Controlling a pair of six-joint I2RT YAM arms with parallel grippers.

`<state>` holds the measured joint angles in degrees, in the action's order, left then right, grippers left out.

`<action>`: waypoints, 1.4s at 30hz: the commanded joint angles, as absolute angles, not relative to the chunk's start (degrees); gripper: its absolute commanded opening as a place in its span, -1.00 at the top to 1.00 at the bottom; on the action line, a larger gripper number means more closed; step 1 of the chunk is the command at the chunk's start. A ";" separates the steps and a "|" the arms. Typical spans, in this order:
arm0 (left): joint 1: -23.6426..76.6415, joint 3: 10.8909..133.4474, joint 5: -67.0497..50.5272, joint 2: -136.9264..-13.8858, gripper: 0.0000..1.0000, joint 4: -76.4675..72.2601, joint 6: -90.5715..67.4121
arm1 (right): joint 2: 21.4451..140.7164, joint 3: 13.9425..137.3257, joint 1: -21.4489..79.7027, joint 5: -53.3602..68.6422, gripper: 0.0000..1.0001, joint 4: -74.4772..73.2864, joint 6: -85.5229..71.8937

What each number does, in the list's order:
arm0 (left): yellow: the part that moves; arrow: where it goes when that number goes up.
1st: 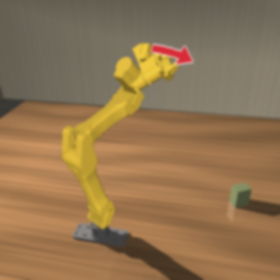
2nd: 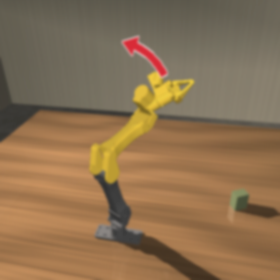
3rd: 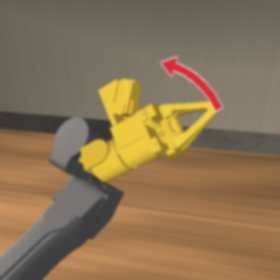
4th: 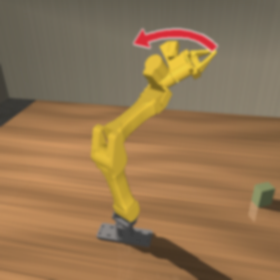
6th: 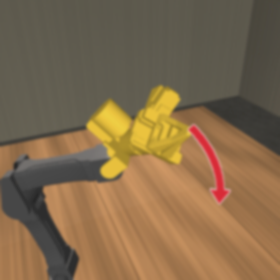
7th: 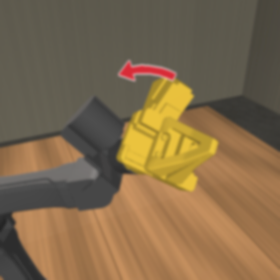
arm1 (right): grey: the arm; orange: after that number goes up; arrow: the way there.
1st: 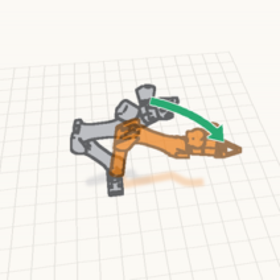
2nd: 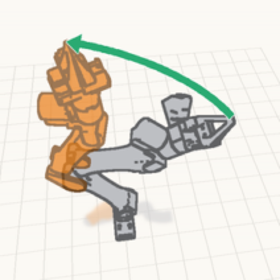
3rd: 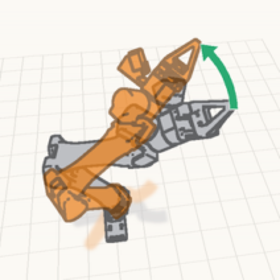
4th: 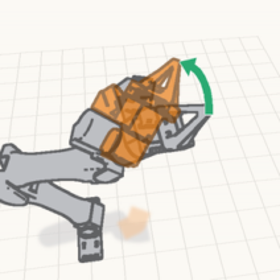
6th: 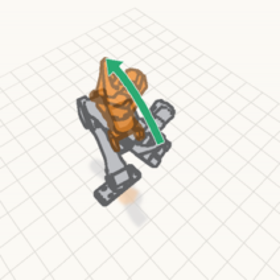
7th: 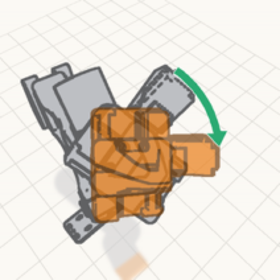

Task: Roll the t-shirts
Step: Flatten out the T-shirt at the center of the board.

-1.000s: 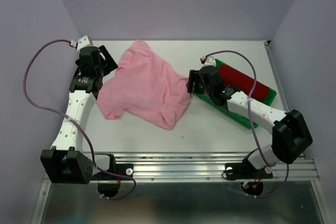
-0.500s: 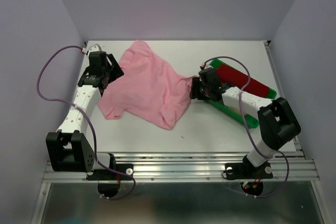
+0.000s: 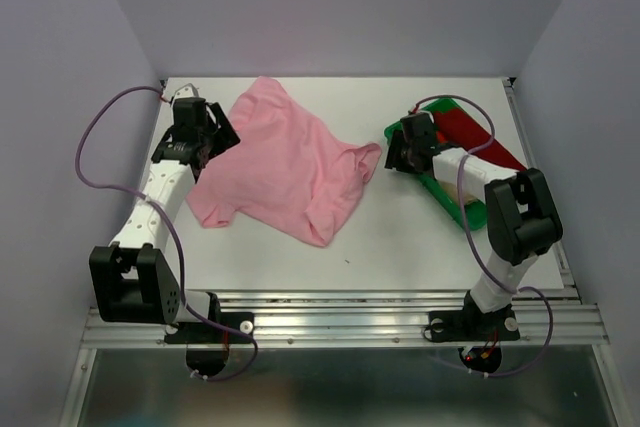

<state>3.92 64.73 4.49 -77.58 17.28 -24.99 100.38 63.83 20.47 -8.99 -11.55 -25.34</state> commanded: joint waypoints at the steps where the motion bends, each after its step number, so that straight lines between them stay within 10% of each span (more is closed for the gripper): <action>1: 4.31 65.39 4.66 -78.22 -0.65 15.47 -24.79 | 101.16 68.20 20.13 -5.40 -0.18 -8.79 -23.91; 18: 3.60 59.77 14.59 -76.99 -0.61 24.26 -28.30 | 97.90 67.23 45.35 -6.24 -0.50 -11.07 -27.24; 28: 3.16 60.20 13.19 -81.38 -0.56 23.73 -29.00 | 100.37 64.07 45.35 1.83 -0.38 -8.53 -30.85; 34: 3.25 60.91 13.27 -81.74 -0.55 23.12 -29.00 | 100.81 62.93 45.35 4.13 0.02 -7.12 -33.40; 42: 3.25 62.58 13.89 -82.00 -0.55 23.20 -28.21 | 100.90 61.09 45.35 4.40 -0.25 -7.12 -34.63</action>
